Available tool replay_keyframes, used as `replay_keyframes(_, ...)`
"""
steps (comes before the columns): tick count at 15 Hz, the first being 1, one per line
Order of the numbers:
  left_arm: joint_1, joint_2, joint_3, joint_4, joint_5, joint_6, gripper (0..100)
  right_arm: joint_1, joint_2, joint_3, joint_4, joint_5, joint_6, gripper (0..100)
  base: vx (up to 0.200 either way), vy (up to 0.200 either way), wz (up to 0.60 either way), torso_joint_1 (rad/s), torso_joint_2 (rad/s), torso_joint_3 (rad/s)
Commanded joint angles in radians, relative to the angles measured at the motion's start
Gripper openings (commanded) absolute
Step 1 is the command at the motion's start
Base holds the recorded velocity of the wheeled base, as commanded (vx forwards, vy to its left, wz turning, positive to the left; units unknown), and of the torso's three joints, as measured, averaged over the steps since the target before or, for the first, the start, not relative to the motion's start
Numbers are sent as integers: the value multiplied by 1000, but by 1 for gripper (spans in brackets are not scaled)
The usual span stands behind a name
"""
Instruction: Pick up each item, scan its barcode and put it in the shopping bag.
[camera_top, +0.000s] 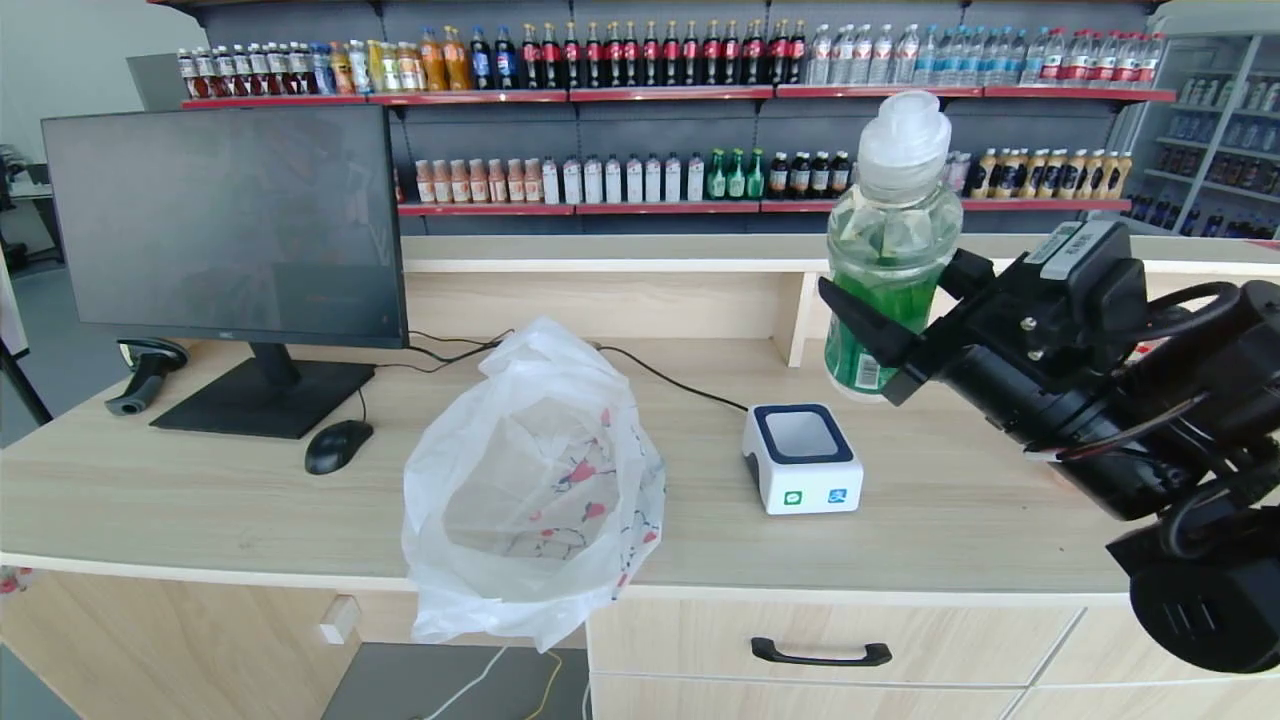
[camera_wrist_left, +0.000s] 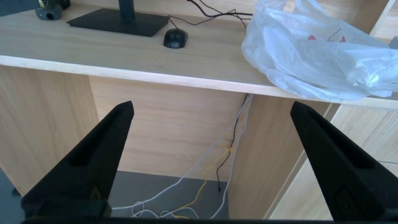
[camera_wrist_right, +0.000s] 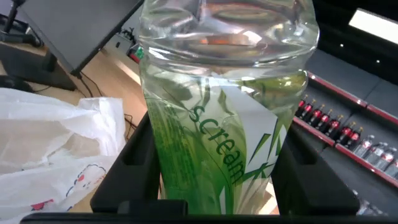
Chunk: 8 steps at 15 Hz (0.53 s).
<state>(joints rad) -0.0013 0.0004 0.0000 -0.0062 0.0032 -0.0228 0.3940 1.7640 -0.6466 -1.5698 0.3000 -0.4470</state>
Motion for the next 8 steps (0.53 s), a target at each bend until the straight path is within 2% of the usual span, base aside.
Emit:
replay_keyframes(1,0,0,0,0,0,0,100,-3,-48,44,-1,-36,45,0,0,0,0,0,0,0)
replay_keyframes(3,0,0,0,0,0,0,100,-3,-78,100,-1,-185,203,0,0,0,0,0,0,0)
replay_keyframes(5,0,0,0,0,0,0,100,-6,-80,96,-1,-282,330,0,0,0,0,0,0,0)
replay_keyframes(8,0,0,0,0,0,0,100,-4,-78,122,-1,-366,404,0,0,0,0,0,0,0)
